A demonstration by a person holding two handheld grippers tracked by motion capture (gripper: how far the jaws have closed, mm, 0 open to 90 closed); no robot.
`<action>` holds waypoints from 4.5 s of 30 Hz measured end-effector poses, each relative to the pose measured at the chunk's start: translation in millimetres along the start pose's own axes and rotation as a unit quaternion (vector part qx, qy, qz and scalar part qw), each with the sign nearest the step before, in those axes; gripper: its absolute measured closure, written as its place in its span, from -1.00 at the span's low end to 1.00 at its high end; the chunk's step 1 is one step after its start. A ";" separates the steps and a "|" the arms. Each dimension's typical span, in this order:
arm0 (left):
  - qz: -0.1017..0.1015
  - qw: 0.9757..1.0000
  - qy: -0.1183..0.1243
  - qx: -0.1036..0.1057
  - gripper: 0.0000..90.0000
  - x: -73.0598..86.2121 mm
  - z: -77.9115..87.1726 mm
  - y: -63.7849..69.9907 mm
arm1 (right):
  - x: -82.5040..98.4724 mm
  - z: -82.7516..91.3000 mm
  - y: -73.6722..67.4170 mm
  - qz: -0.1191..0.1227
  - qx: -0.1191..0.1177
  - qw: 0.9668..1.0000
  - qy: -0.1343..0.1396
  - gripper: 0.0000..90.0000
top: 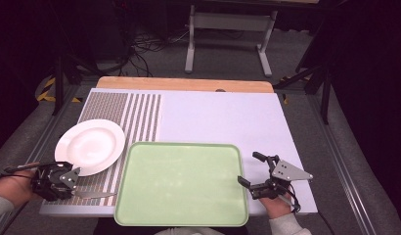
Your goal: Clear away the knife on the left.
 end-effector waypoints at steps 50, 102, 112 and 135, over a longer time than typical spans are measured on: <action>0.003 0.999 0.033 -0.037 0.78 -12.3 37.3 5.8 | 1.5 10.3 -1.5 -0.001 0.012 1.000 0.001 -0.95; 0.278 0.930 0.242 0.013 0.78 -87.4 89.9 2.1 | 1.2 12.7 -1.6 0.002 0.009 1.000 0.003 -0.95; 0.278 0.924 0.262 0.031 0.78 -108.9 78.1 3.1 | 1.3 11.5 -2.0 0.003 0.007 1.000 0.002 -0.95; 0.263 0.919 0.283 0.073 0.78 -150.4 54.1 8.9 | 2.0 11.9 -1.9 0.005 0.006 1.000 -0.001 -0.95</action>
Point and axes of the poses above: each handheld gripper's, and its own axes: z roughly backward along the jaws, x roughly out of its underside, y roughly to its right, the point moved 2 cm from there along -z, roughly forward along the jaws, and after that the axes turned 3 degrees about -x, right-handed, at the moved point
